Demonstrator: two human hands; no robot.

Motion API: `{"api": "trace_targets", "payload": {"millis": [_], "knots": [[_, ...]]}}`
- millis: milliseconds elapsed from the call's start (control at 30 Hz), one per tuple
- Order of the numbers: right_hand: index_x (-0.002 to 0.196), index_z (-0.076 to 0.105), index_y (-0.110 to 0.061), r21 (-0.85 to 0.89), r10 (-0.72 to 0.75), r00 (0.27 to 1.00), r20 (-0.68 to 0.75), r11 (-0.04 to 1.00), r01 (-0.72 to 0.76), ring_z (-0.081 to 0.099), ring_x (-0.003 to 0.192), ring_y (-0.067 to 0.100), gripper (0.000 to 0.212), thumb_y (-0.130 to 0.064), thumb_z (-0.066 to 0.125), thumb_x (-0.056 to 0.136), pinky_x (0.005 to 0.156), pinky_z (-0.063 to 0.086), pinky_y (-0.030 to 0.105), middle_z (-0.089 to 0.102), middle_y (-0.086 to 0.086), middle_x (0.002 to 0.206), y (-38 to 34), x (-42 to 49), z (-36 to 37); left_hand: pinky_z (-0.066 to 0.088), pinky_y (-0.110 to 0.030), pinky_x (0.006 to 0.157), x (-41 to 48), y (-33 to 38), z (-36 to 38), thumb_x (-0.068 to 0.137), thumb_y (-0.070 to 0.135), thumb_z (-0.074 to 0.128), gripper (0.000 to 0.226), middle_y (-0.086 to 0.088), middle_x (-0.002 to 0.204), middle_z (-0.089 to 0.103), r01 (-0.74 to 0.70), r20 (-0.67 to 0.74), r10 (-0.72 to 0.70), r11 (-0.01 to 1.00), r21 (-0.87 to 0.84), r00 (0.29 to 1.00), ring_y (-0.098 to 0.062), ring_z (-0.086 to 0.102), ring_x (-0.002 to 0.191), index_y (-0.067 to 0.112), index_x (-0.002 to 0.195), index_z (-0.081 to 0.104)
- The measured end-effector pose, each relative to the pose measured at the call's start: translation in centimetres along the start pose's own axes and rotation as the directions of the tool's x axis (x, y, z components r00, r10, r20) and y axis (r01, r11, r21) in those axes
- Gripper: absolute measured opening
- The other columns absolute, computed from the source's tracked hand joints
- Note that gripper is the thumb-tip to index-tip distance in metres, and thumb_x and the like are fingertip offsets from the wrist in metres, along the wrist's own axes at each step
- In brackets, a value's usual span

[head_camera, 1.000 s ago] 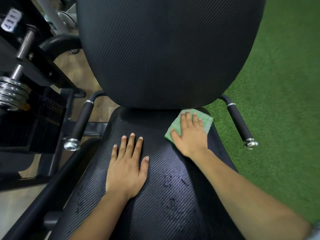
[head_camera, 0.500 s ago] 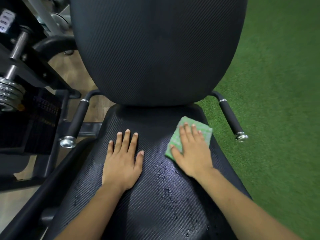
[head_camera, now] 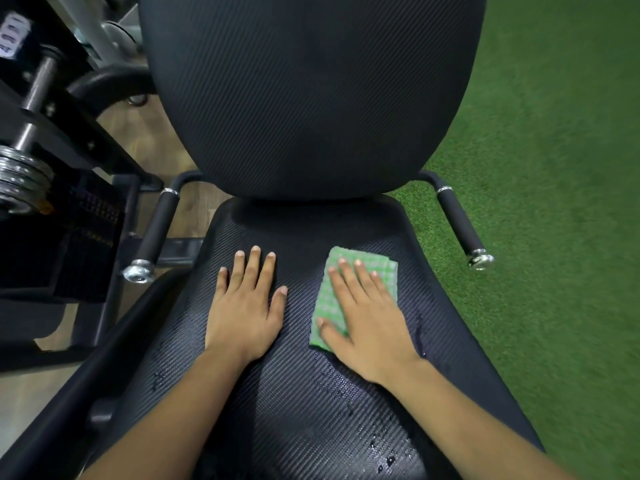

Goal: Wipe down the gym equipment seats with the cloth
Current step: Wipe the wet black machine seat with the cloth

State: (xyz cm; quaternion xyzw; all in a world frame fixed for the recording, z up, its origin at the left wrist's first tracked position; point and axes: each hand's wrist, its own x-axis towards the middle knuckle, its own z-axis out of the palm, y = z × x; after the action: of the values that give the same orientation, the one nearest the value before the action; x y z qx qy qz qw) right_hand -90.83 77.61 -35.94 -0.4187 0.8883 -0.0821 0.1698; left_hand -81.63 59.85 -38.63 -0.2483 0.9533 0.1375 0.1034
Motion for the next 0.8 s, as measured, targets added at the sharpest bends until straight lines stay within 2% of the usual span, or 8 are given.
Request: {"api": "trace_targets", "payload": {"millis": [100, 267, 333, 433, 500, 633, 700, 800], "knots": [[0.154, 0.013, -0.016, -0.008, 0.057, 0.998, 0.02, 0.998, -0.057, -0.003, 0.148, 0.019, 0.085, -0.062, 0.021, 0.083, 0.117, -0.009, 0.033, 0.004, 0.002, 0.16, 1.4, -1.1, -0.5, -0.004, -0.04, 0.118, 0.0, 0.0, -0.1, 0.084, 0.056, -0.006, 0.077, -0.001, 0.161, -0.002, -0.001, 0.004, 0.001, 1.0, -0.001, 1.0, -0.02, -0.008, 0.147, 0.023, 0.153, 0.005], [0.154, 0.003, -0.017, -0.085, 0.353, 0.936, -0.006, 0.932, -0.352, -0.002, 0.148, 0.025, 0.094, -0.067, 0.001, 0.074, 0.12, 0.002, 0.041, 0.001, 0.005, 0.162, 6.0, 0.2, -1.4, -0.004, -0.041, 0.119, 0.0, 0.0, 0.1, 0.084, 0.057, -0.007, 0.077, -0.001, 0.16, -0.003, 0.004, 0.01, -0.004, 1.0, 0.003, 1.0, -0.02, -0.009, 0.147, 0.023, 0.153, 0.004], [0.154, 0.006, -0.017, -0.094, 0.316, 0.949, 0.013, 0.945, -0.313, -0.001, 0.148, 0.028, 0.091, -0.064, 0.003, 0.076, 0.12, 0.002, 0.044, 0.003, 0.008, 0.161, 5.0, 0.3, -1.1, -0.004, -0.041, 0.119, 0.0, -0.1, 0.1, 0.083, 0.056, -0.008, 0.078, -0.001, 0.16, -0.004, 0.003, 0.013, -0.004, 1.0, 0.022, 1.0, -0.02, -0.009, 0.147, 0.023, 0.153, 0.003], [0.151, 0.026, -0.013, -0.077, 0.123, 0.992, -0.021, 0.989, -0.124, 0.016, 0.146, 0.033, 0.08, -0.057, 0.024, 0.084, 0.119, 0.008, 0.046, 0.022, 0.011, 0.157, 1.9, -1.7, -0.4, -0.003, -0.041, 0.119, 0.1, 0.0, 0.1, 0.083, 0.057, -0.009, 0.079, -0.001, 0.161, -0.003, 0.002, 0.012, -0.002, 1.0, 0.012, 1.0, -0.02, -0.009, 0.147, 0.022, 0.153, 0.004], [0.151, 0.028, -0.014, -0.035, 0.072, 0.997, -0.008, 0.997, -0.073, 0.013, 0.147, 0.03, 0.077, -0.057, 0.027, 0.087, 0.12, 0.004, 0.043, 0.021, 0.009, 0.158, 1.0, -2.9, -0.1, -0.003, -0.041, 0.119, 0.0, 0.0, 0.0, 0.082, 0.057, -0.009, 0.079, -0.001, 0.161, -0.003, 0.005, 0.014, -0.005, 1.0, 0.009, 1.0, -0.02, -0.009, 0.147, 0.023, 0.153, 0.003], [0.15, 0.026, -0.017, -0.002, 0.258, 0.965, -0.044, 0.966, -0.258, 0.005, 0.148, 0.028, 0.089, -0.072, 0.008, 0.083, 0.118, 0.0, 0.042, 0.013, 0.008, 0.16, 3.0, -1.1, -0.8, -0.004, -0.041, 0.119, -0.1, 0.0, 0.0, 0.082, 0.057, -0.008, 0.079, -0.001, 0.161, -0.004, 0.006, 0.018, -0.006, 1.0, 0.008, 1.0, -0.019, -0.01, 0.147, 0.023, 0.153, 0.003], [0.148, 0.028, -0.015, 0.036, 0.379, 0.924, -0.043, 0.925, -0.378, 0.002, 0.148, 0.03, 0.093, -0.077, 0.009, 0.081, 0.118, 0.003, 0.047, 0.009, 0.009, 0.161, 3.3, 0.9, -0.9, -0.004, -0.041, 0.119, 0.0, 0.0, 0.0, 0.082, 0.057, -0.008, 0.079, -0.001, 0.161, -0.003, 0.002, 0.018, -0.002, 1.0, 0.01, 1.0, -0.02, -0.009, 0.147, 0.022, 0.153, 0.003], [0.15, 0.02, -0.01, -0.023, 0.405, 0.914, -0.026, 0.914, -0.406, -0.004, 0.147, 0.032, 0.096, -0.074, 0.003, 0.081, 0.118, 0.0, 0.049, 0.001, 0.01, 0.161, 2.4, 1.8, -0.3, -0.003, -0.042, 0.119, 0.0, -0.1, 0.1, 0.083, 0.057, -0.007, 0.079, -0.002, 0.161, -0.002, -0.004, 0.014, 0.004, 1.0, 0.004, 1.0, -0.02, -0.008, 0.147, 0.022, 0.153, 0.004]]}}
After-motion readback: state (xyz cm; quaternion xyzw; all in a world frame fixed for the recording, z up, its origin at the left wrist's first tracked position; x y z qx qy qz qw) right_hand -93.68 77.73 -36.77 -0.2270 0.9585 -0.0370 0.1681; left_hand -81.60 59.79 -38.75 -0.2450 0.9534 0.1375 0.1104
